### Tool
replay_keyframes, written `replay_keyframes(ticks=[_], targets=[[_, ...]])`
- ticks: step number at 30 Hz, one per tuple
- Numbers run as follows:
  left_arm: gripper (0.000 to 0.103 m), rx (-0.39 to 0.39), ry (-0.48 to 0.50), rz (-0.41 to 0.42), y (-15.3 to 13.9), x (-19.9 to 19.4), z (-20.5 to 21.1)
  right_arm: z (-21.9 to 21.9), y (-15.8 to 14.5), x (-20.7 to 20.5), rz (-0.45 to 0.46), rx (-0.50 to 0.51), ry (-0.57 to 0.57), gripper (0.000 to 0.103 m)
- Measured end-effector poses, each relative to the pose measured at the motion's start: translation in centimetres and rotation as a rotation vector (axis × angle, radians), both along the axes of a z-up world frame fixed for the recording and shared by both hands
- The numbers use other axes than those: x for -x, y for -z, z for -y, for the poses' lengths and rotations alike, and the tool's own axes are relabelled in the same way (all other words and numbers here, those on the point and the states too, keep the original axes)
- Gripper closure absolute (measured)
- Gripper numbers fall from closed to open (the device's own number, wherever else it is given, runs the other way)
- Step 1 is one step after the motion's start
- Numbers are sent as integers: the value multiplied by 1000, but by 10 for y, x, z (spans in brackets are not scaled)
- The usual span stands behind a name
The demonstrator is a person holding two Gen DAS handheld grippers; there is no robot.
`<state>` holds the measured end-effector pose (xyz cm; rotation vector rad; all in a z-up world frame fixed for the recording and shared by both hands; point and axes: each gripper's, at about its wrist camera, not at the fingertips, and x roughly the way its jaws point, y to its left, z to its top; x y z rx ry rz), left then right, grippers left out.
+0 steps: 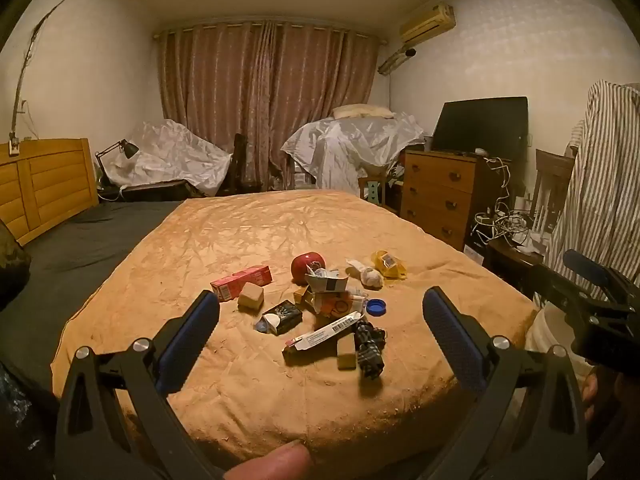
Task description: Collect trash
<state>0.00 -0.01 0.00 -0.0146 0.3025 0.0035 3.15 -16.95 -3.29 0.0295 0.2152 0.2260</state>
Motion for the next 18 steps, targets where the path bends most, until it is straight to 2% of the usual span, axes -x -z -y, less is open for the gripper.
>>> replay_keyframes(ticks=[18], targets=[[5, -4, -4, -2, 0, 4, 0, -2, 5, -5, -19, -1, -3, 4]])
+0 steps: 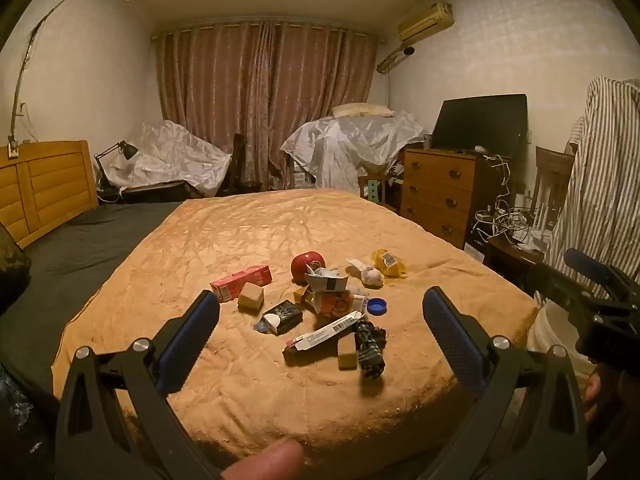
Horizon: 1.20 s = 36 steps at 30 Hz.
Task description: Collect trash
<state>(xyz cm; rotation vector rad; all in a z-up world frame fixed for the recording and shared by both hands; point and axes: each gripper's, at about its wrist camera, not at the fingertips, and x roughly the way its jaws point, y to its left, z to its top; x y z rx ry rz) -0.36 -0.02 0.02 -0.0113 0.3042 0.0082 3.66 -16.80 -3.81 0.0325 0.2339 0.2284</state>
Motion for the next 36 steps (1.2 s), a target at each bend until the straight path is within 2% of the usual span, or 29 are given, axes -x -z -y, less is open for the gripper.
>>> replay_keyframes(ticks=[36], targets=[[5, 5, 0, -25, 7, -5, 2, 6, -7, 5, 2, -3, 3, 4]])
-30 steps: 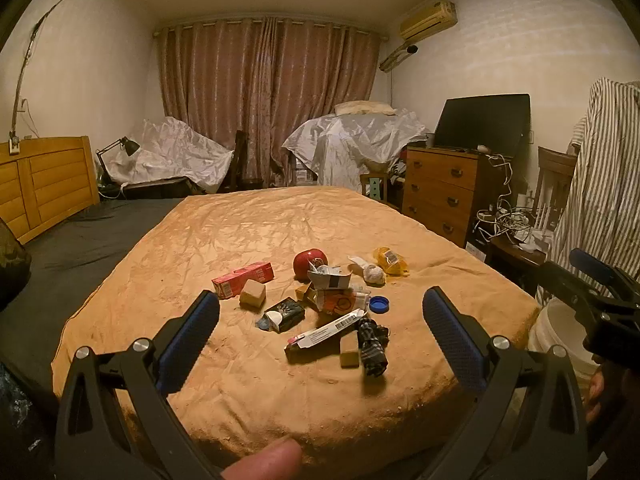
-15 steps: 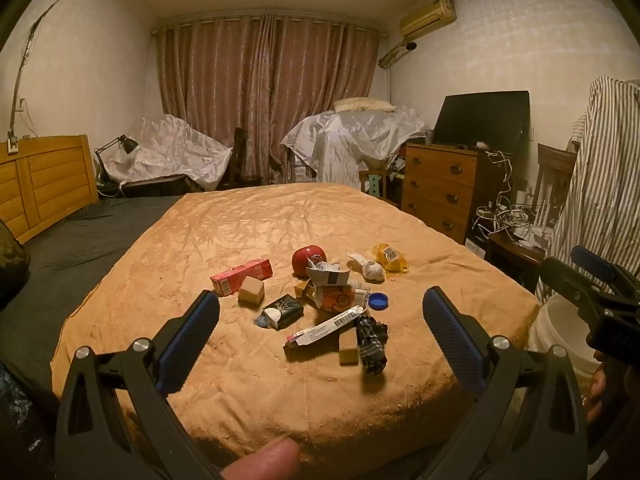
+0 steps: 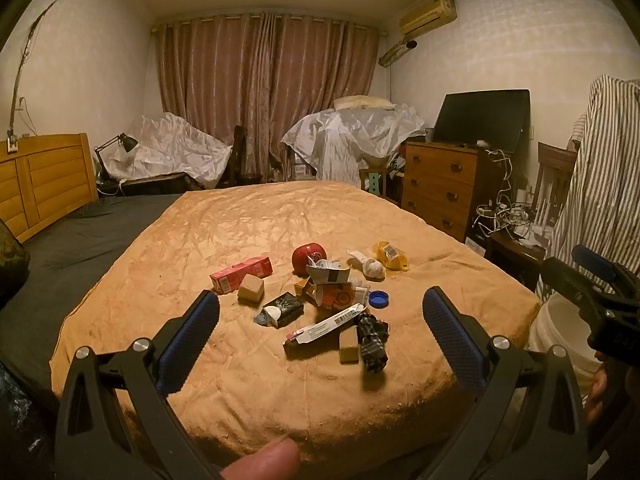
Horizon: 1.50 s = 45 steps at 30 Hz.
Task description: Collect trash
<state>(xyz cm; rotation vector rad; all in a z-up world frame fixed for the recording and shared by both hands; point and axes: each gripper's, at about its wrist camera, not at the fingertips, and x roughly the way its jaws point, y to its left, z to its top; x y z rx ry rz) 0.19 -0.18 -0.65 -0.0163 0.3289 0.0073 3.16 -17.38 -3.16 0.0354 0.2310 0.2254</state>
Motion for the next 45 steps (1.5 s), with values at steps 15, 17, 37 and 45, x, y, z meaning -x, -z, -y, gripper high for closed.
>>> replay_keyframes(ticks=[15, 17, 37, 45], targets=[[5, 6, 4, -9, 6, -2, 0, -1, 0, 0, -4, 1, 0, 4], [5, 5, 4, -9, 6, -3, -1, -1, 0, 0, -5, 1, 1, 4], [5, 5, 4, -18, 8, -4, -1, -1, 1, 0, -7, 3, 1, 4], [5, 5, 6, -17, 8, -4, -1, -1, 0, 0, -9, 3, 1, 4]])
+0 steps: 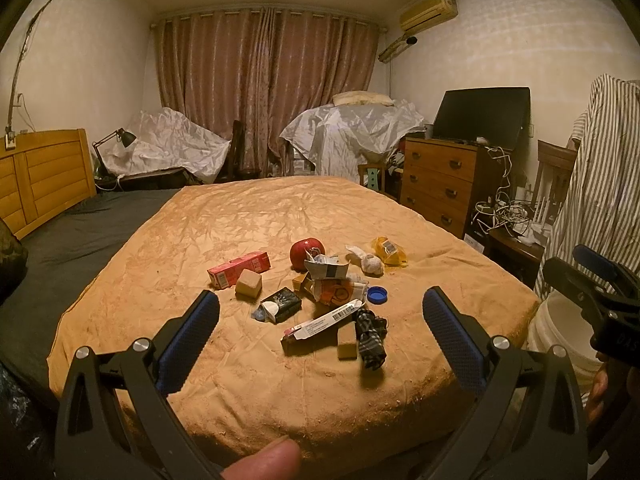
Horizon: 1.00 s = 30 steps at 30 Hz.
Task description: Collect trash
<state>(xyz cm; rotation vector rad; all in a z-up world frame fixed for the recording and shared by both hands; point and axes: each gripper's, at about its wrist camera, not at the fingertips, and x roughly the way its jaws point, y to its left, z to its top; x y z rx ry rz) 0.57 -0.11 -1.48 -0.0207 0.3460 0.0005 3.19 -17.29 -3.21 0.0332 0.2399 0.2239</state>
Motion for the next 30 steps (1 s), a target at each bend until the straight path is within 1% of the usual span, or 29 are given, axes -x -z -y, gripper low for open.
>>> replay_keyframes(ticks=[5, 7, 8, 11, 15, 17, 18, 20, 23, 24, 26, 28, 30], targets=[[5, -6, 3, 0, 0, -1, -1, 0, 0, -1, -3, 1, -2, 4], [5, -10, 7, -6, 3, -8, -7, 1, 2, -4, -17, -4, -13, 4], [5, -18, 10, -12, 6, -13, -10, 1, 5, -7, -31, -8, -24, 4], [5, -83, 29, -46, 23, -38, -24, 3, 21, -18, -94, -19, -54, 4], [5, -118, 141, -193, 56, -90, -36, 0, 53, -44, -209, -65, -100, 4], [5, -112, 202, -275, 73, -115, -36, -1, 68, -57, -266, -95, -118, 4], [5, -100, 241, -306, 82, -128, -35, -1, 74, -62, -287, -105, -124, 4], [6, -112, 251, -336, 98, -152, -34, -2, 88, -71, -324, -120, -137, 4], [25, -124, 300, -391, 114, -180, -31, -4, 103, -85, -378, -137, -160, 6], [30, -136, 316, -413, 120, -190, -29, -4, 109, -91, -401, -153, -175, 7], [36, -164, 346, -439, 129, -204, -26, -5, 118, -103, -449, -195, -207, 13], [37, -204, 383, -466, 138, -216, -22, -10, 127, -120, -500, -239, -243, 17], [37, -227, 416, -491, 146, -224, -18, -15, 131, -134, -539, -283, -273, 18]])
